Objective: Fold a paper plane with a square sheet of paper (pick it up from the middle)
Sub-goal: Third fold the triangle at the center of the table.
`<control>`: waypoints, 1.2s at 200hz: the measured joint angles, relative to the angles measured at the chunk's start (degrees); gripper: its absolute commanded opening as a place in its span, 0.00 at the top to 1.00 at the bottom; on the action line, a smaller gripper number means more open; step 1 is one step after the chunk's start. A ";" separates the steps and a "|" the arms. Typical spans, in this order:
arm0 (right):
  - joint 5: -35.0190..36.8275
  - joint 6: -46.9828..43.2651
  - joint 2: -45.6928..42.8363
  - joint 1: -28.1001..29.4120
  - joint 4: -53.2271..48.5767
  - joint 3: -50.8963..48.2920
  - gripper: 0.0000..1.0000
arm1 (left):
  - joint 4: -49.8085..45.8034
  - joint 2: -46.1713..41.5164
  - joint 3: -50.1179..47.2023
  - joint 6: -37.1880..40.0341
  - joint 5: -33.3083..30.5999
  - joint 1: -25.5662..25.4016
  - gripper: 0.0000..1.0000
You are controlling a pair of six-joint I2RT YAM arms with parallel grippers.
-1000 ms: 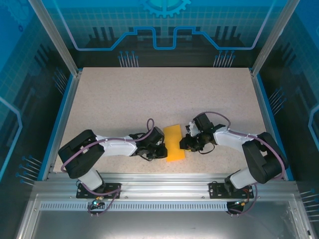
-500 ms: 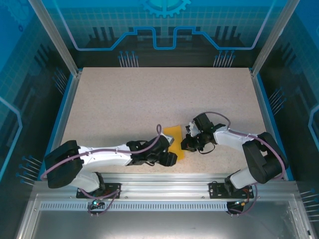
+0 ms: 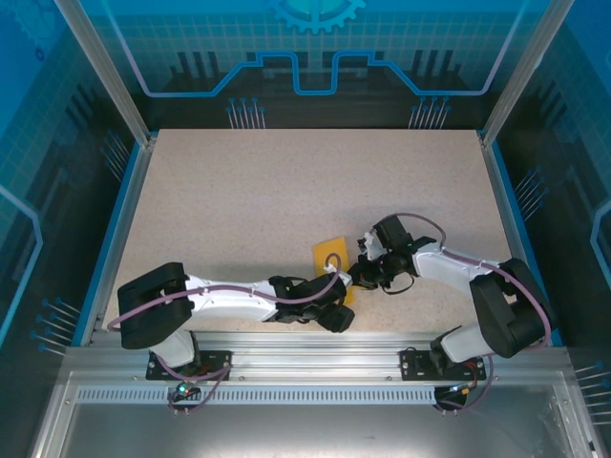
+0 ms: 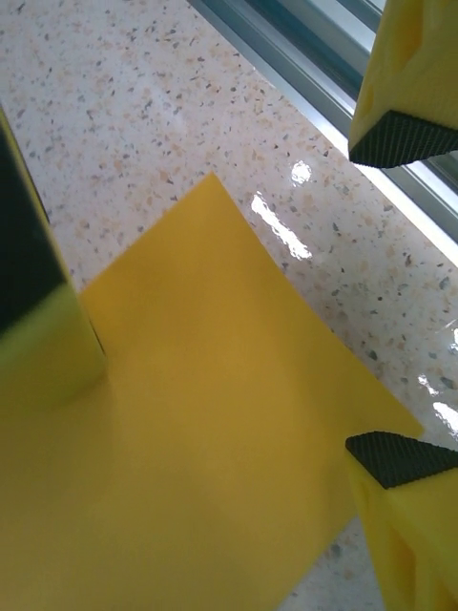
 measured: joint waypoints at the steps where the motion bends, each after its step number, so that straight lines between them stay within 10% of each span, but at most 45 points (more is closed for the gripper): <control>1: 0.02 0.00 0.00 0.00 0.02 0.00 0.93 | 0.00 0.11 0.09 0.13 -0.02 -0.04 0.19; 126: -1.14 0.46 0.02 -1.46 0.20 0.00 0.92 | -6.01 7.65 7.19 1.33 -7.10 -0.68 0.22; 240: -1.36 0.61 0.55 -1.49 0.20 0.04 0.90 | -3.87 3.37 5.49 1.25 -9.62 -0.83 0.82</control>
